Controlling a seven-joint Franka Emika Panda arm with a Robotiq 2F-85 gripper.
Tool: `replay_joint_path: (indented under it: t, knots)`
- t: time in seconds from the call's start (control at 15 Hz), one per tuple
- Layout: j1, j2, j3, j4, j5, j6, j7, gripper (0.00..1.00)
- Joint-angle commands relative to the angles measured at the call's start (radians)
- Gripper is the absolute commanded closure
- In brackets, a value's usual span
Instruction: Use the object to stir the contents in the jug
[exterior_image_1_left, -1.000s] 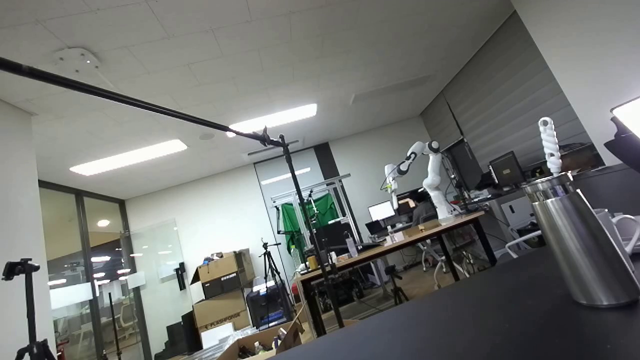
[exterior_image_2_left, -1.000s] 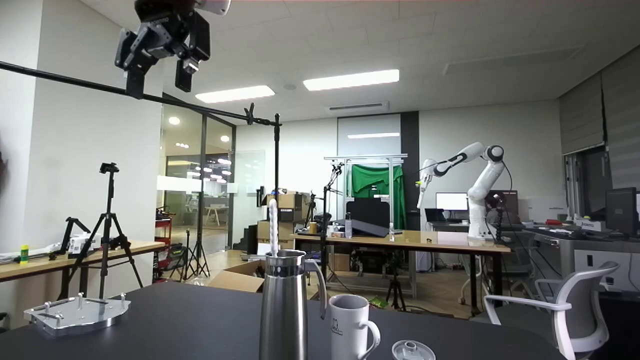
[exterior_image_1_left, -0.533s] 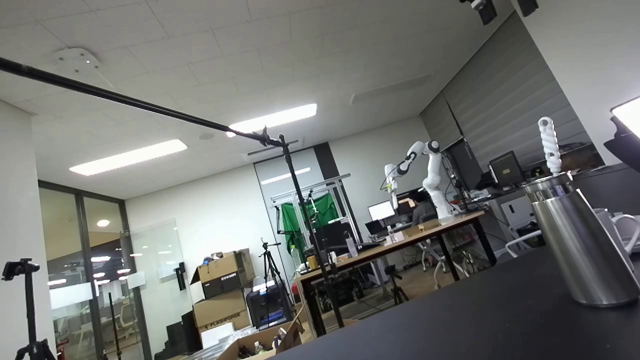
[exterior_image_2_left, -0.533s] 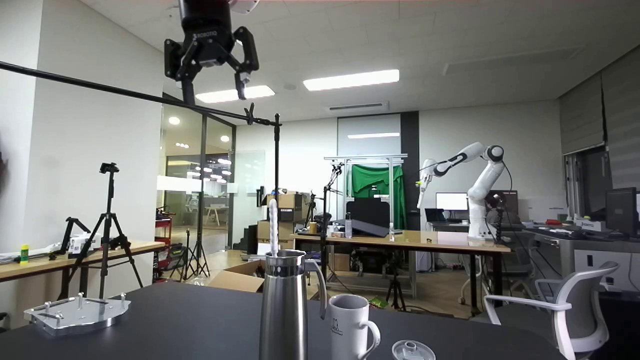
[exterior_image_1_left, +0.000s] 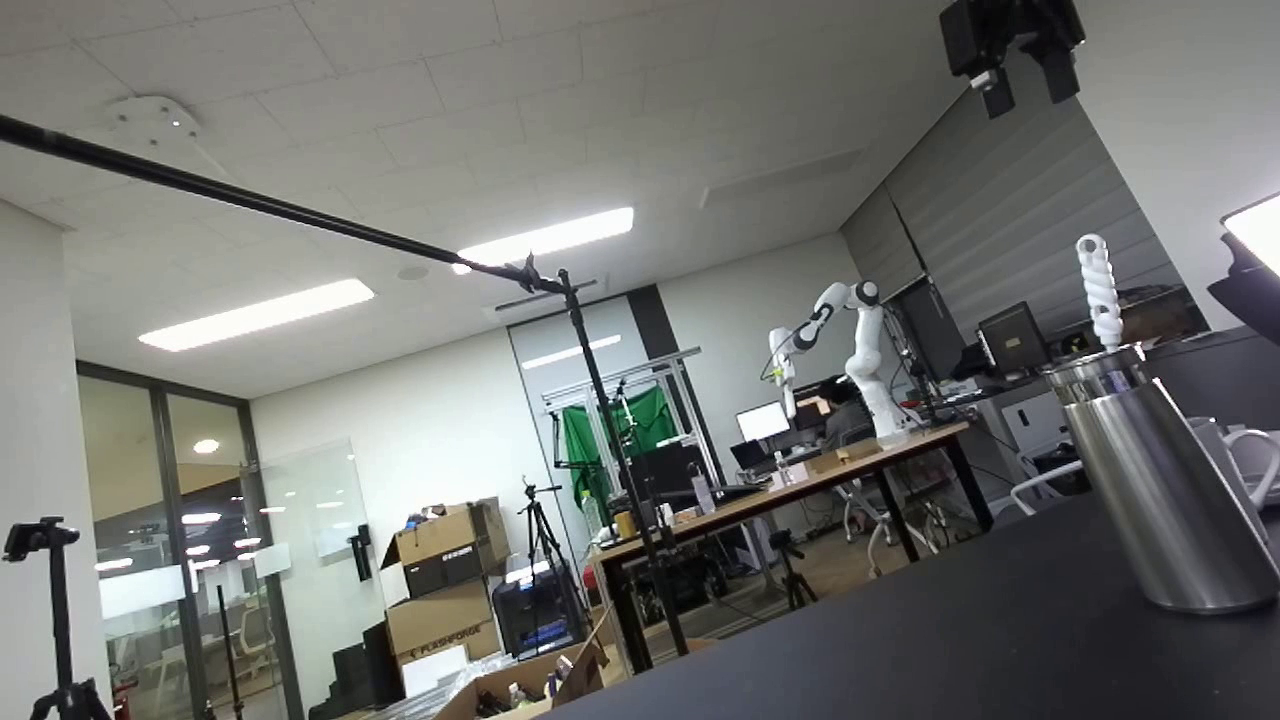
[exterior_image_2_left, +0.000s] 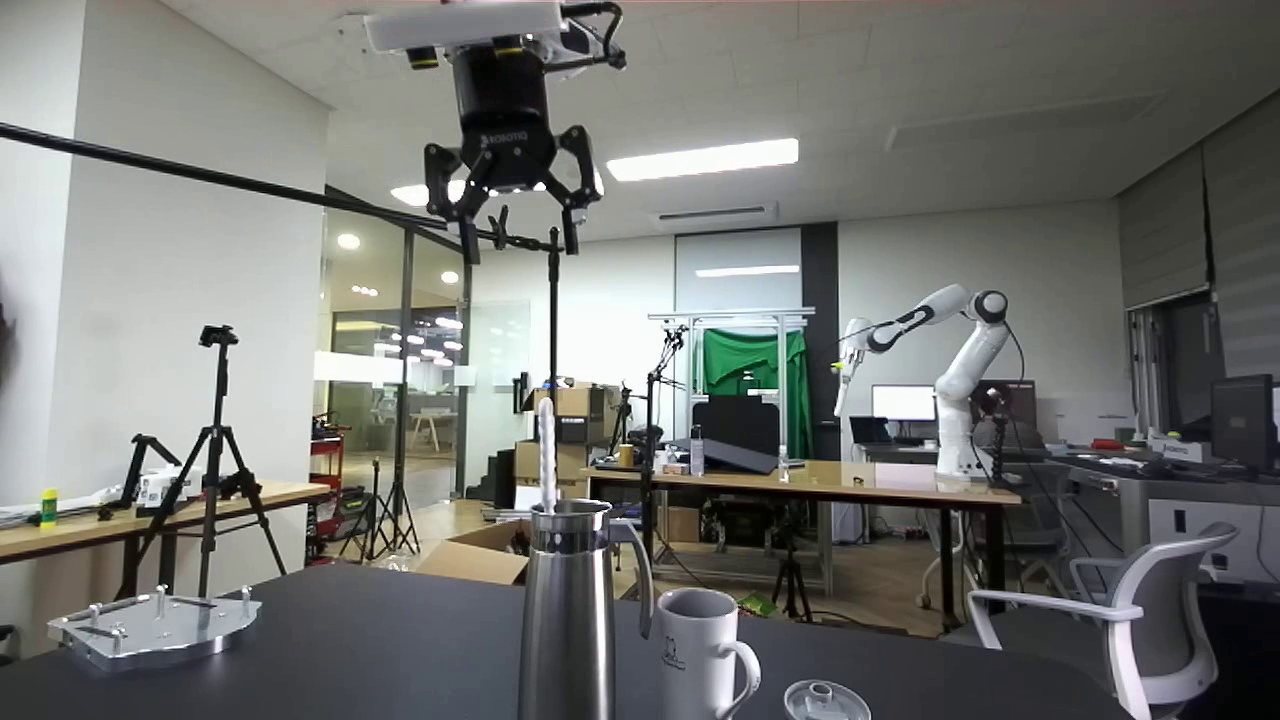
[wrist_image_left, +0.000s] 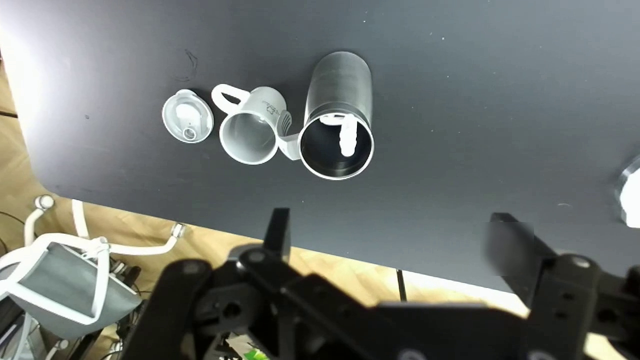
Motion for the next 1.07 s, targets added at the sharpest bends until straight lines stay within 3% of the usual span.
replay_joint_path:
  t: [0.0, 0.47, 1.0]
  knots:
    - [-0.006, 0.064, -0.006, 0.007, 0.004, 0.05, -0.001, 0.0]
    - [-0.025, 0.117, -0.006, -0.062, 0.005, 0.113, 0.001, 0.0]
    - [-0.035, 0.13, 0.001, -0.075, 0.0, 0.096, 0.004, 0.0]
